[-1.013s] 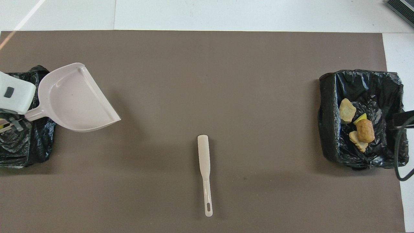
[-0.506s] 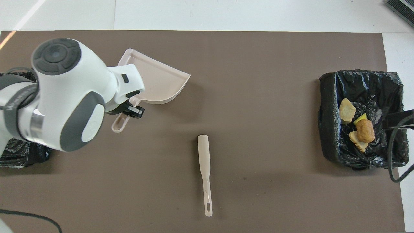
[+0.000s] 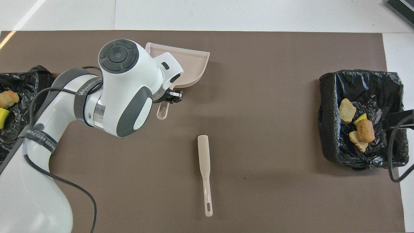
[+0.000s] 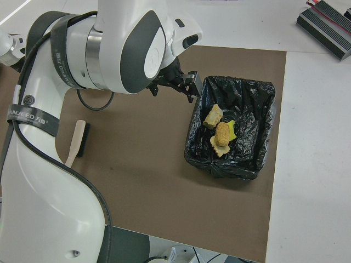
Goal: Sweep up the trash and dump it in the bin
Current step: 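Bring the empty dustpan back to the table center with the left gripper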
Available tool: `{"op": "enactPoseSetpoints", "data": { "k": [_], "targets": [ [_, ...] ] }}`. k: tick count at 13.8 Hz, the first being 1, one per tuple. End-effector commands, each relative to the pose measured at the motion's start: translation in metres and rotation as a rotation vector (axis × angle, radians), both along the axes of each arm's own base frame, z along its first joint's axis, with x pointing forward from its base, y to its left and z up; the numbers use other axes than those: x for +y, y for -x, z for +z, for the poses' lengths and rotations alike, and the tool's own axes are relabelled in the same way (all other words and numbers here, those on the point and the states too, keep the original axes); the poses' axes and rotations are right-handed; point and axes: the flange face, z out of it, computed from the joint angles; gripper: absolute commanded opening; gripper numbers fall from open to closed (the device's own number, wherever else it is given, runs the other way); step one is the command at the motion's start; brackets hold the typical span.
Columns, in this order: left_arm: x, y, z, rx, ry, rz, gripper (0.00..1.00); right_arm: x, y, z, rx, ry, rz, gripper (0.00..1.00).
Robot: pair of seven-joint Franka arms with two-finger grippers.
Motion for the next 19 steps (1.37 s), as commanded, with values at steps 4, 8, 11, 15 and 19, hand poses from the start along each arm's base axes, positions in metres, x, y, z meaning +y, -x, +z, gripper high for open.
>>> {"op": "enactPoseSetpoints", "data": {
  "k": [4, 8, 11, 15, 19],
  "targets": [
    [-0.063, 0.013, 0.025, -0.013, 0.049, 0.133, 0.0, 0.002, 0.003, 0.0, -0.013, -0.01, -0.019, 1.0],
    [-0.087, 0.012, -0.019, -0.016, 0.039, 0.135, 0.0, 0.002, 0.003, 0.0, -0.013, -0.01, -0.019, 1.0],
    [-0.091, 0.02, -0.06, -0.01, 0.031, 0.132, 0.0, 0.002, 0.003, 0.0, -0.013, -0.01, -0.019, 1.0],
    [-0.099, 0.038, -0.087, 0.01, 0.016, 0.114, 0.29, 0.0, 0.004, -0.001, 0.0, -0.01, -0.024, 1.0],
    [-0.072, 0.036, -0.05, 0.03, -0.011, 0.134, 1.0, -0.007, 0.005, -0.001, 0.001, 0.003, -0.035, 1.0]
  ]
}}
